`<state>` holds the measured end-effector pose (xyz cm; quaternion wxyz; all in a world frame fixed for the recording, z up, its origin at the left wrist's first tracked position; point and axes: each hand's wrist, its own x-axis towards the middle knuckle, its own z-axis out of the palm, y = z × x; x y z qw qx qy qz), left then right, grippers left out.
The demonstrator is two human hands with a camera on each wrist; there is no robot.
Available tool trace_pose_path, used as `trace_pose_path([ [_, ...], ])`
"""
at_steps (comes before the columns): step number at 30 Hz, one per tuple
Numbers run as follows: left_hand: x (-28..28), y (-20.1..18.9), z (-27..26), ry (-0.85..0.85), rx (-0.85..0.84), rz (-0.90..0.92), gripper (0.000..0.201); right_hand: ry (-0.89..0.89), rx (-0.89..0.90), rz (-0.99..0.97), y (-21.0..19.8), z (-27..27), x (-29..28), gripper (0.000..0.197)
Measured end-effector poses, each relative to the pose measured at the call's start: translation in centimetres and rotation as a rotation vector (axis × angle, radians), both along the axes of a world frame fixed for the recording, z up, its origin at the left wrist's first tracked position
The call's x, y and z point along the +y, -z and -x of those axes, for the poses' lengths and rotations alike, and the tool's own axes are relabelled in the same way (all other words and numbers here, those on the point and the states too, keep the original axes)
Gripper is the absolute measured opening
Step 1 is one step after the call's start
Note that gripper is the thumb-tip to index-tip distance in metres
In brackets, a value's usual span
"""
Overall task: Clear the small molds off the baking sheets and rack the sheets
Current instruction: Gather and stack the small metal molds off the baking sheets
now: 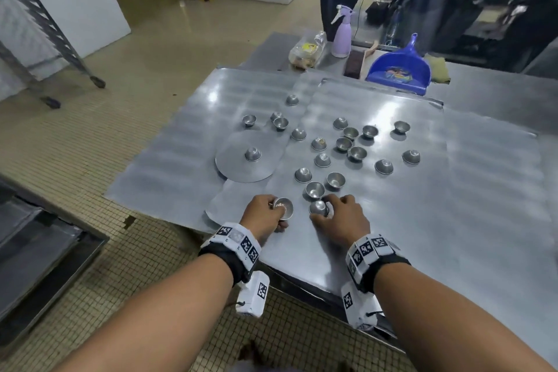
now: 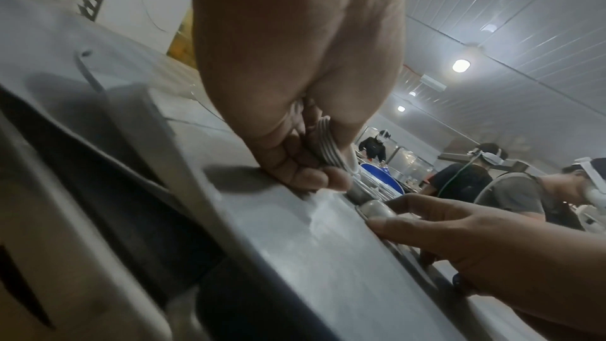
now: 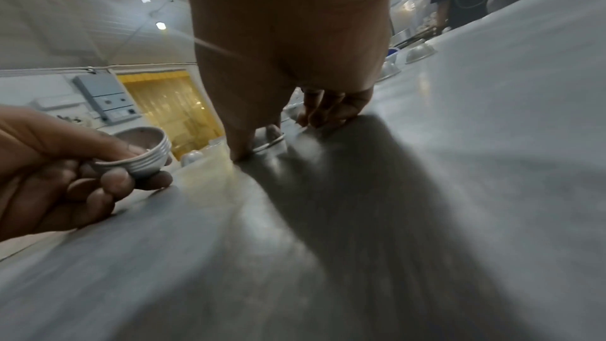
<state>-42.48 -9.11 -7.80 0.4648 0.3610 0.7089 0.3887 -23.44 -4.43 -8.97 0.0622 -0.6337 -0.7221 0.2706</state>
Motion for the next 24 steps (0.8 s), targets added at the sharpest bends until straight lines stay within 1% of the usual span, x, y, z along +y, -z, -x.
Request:
trace_pose_path([
  [3,1.2,0.9,0.7,0.044,-0.048,-0.003,0.013,0.07,0.043,0.036,0.0,0.1,0.1,0.041],
  [6,2.0,1.5,1.0,0.06,-0.088,0.003,0.015,0.128,0.083,0.031,0.0,0.2,0.0,0.034],
  [11,2.5,1.9,1.3,0.072,-0.125,0.031,0.02,0.205,0.198,0.034,0.2,0.0,0.2,0.033],
  [14,2.3,1.9,1.5,0.076,-0.138,0.03,0.02,0.238,0.284,0.07,0.2,-0.1,0.3,0.036],
  [17,2.1,1.9,1.5,0.057,-0.141,0.026,0.02,0.28,0.419,0.122,0.4,-0.5,0.9,0.037],
  [20,2.0,2.0,1.2,0.024,-0.137,0.021,0.019,0.244,0.478,0.183,0.3,-1.2,1.5,0.048],
  [24,1.8,1.9,0.5,-0.034,-0.107,0.026,0.019,0.215,0.625,0.276,-0.2,-2.2,1.5,0.054],
])
